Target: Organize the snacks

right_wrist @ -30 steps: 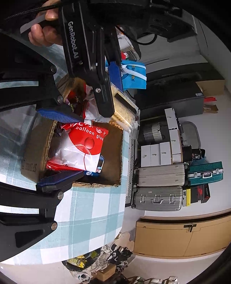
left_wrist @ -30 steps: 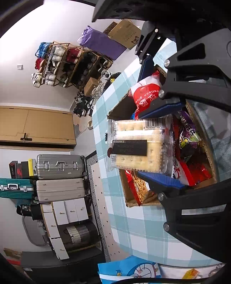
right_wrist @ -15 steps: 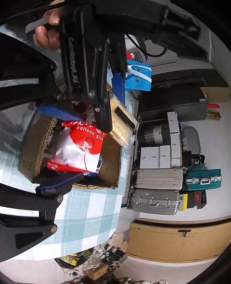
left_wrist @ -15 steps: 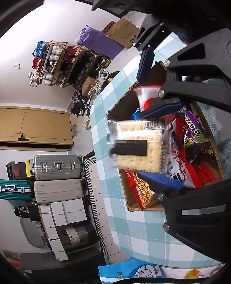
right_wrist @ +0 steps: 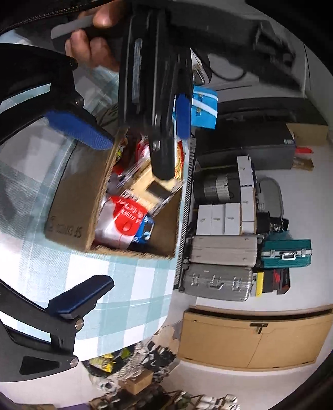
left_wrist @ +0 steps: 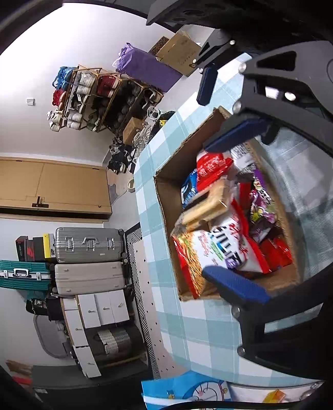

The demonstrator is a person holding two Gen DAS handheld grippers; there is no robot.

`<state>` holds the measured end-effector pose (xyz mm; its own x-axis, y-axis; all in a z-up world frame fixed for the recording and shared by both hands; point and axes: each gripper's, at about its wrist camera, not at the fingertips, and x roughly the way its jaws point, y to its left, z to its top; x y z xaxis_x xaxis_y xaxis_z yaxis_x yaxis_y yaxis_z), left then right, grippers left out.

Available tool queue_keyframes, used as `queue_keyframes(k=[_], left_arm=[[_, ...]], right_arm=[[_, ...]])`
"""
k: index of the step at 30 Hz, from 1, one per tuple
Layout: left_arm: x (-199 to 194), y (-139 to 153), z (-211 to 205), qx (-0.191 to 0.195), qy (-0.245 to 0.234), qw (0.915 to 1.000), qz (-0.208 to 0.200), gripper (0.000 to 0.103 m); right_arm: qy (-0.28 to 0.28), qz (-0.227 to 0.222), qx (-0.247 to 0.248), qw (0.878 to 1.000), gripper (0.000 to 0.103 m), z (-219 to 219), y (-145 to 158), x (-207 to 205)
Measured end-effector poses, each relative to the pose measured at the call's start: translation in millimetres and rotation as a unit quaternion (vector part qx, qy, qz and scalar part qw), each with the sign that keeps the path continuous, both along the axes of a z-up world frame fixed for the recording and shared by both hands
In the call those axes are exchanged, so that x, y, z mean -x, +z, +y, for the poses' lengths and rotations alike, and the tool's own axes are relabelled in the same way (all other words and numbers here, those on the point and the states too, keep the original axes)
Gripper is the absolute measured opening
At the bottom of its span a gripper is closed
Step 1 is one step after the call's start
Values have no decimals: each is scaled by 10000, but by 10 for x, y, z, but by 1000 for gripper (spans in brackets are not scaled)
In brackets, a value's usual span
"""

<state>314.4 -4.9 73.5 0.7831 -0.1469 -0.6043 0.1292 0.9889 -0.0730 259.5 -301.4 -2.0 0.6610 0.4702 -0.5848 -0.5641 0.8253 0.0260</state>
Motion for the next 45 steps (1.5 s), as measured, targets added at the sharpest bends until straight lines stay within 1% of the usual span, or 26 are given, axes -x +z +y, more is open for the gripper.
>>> queue_keyframes(k=[1,2,5,10,12,15,20,22,25,28,34,38,41,45], left_arm=[[52,3,5,-25,55,10000,-37,103],[122,9,18,-18,90,9999,-122,102],[320,18,66,36,95,9998,-195,102],[663,-24,133,-22,241,9990,-374,102],[806,-57,179,-11,325,9985,-432,102],[1013,-135,262,38,469,9977,-489,102],[1245,-272,407,148,633,9960,-613,102],[1303,-346,427,88,699,9958,-577,102],[1370,-418,456,-27,756,9949,-668,102],[1355,-467,462,-104,799,9944,-679,102],[1455,-589,502,-14,927,9911,-951,102],[1433,-588,507,-43,923,9905,-1014,102],[1422,-603,489,-101,907,9906,-1024,102],[1462,-607,492,-60,916,9898,-1092,102]], right_arm=[[3,24,-18,10000,102,-15,2,1],[-57,6,-47,10000,102,-43,1,12],[-172,-8,-109,9998,102,-82,15,17],[-265,-16,-230,9994,102,-192,24,97],[-293,77,-322,9990,102,-230,25,115],[-345,77,-435,9984,102,-262,38,168],[-341,-76,-577,9977,102,-341,10,319],[-321,-150,-658,9972,102,-369,-7,368],[-284,-159,-704,9970,102,-370,-48,434],[-246,-274,-700,9969,102,-351,-72,493],[-193,-667,-867,9938,102,-369,-86,617],[-234,-931,-1029,9900,102,-427,-49,691],[-244,-955,-1109,9889,102,-456,-38,696],[-286,-989,-1025,9894,102,-467,-73,708]])
